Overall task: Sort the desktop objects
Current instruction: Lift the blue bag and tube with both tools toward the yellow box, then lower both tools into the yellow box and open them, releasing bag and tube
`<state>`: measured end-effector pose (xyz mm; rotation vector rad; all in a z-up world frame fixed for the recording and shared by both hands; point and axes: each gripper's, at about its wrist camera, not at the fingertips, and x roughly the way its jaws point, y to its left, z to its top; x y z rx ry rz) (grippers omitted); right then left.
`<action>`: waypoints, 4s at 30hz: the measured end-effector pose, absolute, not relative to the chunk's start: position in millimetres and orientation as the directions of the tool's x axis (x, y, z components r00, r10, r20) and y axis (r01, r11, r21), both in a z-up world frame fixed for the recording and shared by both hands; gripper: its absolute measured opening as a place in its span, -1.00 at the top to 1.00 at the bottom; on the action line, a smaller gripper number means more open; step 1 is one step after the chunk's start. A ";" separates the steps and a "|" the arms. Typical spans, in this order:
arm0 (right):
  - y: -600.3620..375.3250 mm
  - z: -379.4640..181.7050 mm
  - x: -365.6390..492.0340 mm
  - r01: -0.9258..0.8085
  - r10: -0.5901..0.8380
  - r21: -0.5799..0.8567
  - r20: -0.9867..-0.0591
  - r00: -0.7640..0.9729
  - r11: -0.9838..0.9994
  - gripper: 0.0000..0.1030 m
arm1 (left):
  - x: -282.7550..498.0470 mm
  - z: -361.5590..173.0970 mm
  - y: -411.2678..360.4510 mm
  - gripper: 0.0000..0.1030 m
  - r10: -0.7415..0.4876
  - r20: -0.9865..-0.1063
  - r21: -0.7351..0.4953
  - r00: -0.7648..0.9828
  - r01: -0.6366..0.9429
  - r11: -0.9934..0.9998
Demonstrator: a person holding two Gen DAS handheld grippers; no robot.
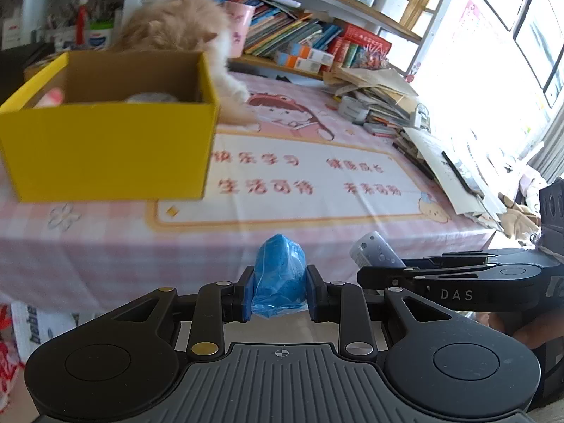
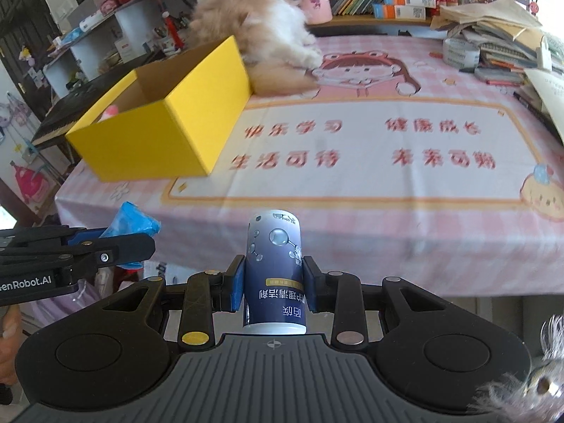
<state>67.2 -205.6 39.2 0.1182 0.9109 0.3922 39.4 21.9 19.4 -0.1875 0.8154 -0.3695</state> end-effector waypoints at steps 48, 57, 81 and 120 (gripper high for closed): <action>-79.3 42.5 25.8 -0.562 0.500 0.215 -0.758 0.420 0.798 0.42 | -22.1 10.5 116.9 0.48 -0.280 -0.660 -0.357 0.697 0.037 0.933; -60.8 54.1 44.9 -0.596 0.532 0.220 -0.736 0.419 0.772 0.42 | -9.6 8.9 131.6 0.48 -0.243 -0.658 -0.359 0.713 -0.013 0.933; -41.1 122.1 224.7 -0.652 0.628 0.195 -0.564 0.537 0.733 0.42 | 145.6 75.7 137.7 0.48 -0.128 -0.505 -0.283 0.853 -0.024 0.959; -13.2 88.6 306.3 -0.709 0.615 0.112 -0.601 0.510 0.696 0.20 | 170.9 56.8 89.9 -0.49 0.080 -0.518 -0.050 0.852 -0.124 0.991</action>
